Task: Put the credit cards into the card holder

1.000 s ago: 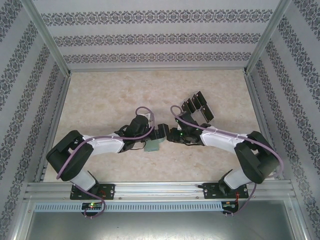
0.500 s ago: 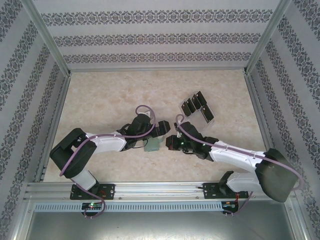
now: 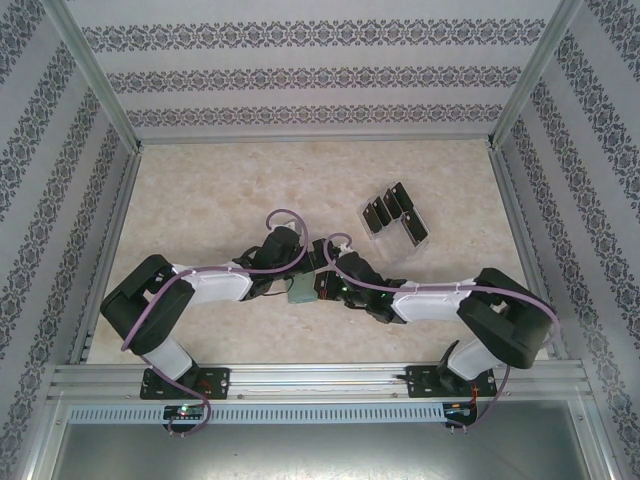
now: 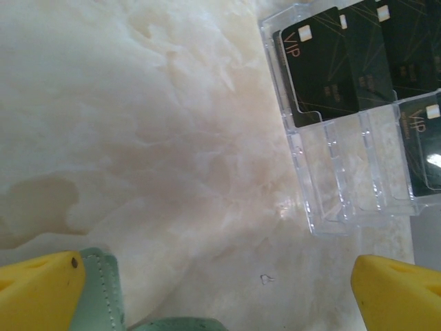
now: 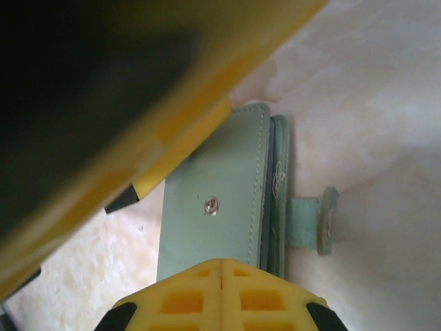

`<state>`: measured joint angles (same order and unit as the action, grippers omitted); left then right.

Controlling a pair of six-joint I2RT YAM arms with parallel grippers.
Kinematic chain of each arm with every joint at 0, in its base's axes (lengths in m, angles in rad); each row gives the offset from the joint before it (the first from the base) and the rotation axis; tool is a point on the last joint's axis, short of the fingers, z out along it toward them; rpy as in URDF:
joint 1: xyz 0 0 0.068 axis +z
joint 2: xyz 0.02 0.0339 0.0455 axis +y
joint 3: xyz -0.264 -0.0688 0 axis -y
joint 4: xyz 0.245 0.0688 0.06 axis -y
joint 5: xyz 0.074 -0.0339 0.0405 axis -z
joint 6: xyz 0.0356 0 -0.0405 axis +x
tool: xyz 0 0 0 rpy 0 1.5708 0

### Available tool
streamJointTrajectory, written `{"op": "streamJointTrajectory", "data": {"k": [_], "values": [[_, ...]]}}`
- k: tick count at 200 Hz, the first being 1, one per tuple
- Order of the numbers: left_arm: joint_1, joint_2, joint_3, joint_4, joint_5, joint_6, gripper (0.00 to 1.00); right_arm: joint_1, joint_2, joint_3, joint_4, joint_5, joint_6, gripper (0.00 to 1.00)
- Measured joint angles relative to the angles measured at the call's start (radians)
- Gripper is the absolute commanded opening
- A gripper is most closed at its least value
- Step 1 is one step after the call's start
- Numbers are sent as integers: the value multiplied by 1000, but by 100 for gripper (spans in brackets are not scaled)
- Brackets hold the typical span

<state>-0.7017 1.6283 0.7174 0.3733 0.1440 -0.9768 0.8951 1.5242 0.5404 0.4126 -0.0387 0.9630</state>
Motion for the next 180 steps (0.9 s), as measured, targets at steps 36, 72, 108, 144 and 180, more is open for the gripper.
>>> {"op": "streamJointTrajectory", "data": {"k": [36, 72, 108, 144, 180], "values": [[2, 0, 0, -26, -18, -1, 100, 6, 39, -14, 81, 6, 38, 0], [2, 0, 51, -120, -55, -3, 100, 6, 40, -34, 97, -7, 68, 0], [3, -8, 148, -153, -71, -5, 100, 23, 47, -78, 93, -32, 101, 0], [12, -25, 238, -167, -67, 4, 100, 24, 57, -80, 89, -45, 112, 0], [71, -127, 254, -347, -76, 69, 100, 24, 57, -78, 78, -53, 112, 0]]}}
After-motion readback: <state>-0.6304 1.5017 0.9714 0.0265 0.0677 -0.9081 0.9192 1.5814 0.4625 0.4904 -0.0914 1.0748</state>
